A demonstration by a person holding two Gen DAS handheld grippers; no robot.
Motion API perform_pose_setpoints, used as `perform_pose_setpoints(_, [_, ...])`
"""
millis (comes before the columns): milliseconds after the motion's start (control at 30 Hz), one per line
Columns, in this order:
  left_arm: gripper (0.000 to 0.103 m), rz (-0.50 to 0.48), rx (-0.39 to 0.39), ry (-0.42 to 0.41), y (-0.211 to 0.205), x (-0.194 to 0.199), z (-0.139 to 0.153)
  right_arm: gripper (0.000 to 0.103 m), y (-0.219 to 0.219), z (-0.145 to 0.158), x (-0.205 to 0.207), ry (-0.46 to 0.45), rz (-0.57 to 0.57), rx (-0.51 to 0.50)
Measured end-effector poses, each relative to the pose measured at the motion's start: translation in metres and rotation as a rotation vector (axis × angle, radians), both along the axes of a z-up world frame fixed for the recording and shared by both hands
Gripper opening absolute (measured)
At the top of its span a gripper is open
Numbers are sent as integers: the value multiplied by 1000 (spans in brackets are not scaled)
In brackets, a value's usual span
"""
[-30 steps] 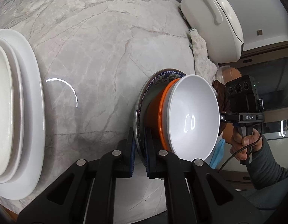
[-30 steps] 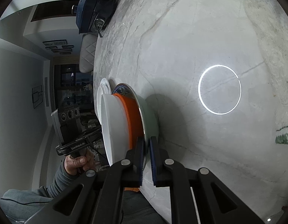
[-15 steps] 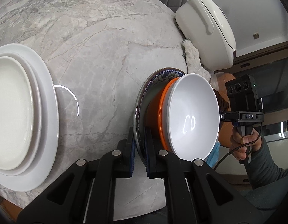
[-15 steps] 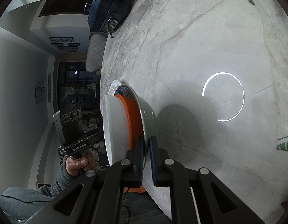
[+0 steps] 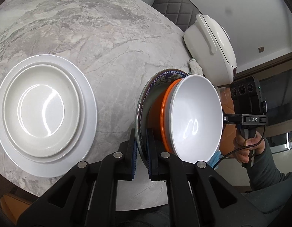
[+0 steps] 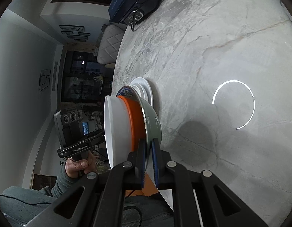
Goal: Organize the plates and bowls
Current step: 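Lower the nested bowls onto the white plate stack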
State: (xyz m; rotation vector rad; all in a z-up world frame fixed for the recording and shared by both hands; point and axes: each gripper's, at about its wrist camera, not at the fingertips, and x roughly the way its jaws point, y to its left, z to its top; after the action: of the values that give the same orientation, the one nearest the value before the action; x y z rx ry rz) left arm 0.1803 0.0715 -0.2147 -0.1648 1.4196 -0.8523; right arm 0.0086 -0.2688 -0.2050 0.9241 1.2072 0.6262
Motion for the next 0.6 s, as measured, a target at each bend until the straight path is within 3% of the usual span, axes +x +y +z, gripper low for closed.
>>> perform_pose_setpoints(333, [5, 81, 13, -33, 77, 20, 27, 11, 60, 21, 40, -36, 90, -2])
perform_pose_setpoints(600, [5, 140, 24, -46, 137, 50, 30, 11, 115, 23, 77, -47, 153, -1])
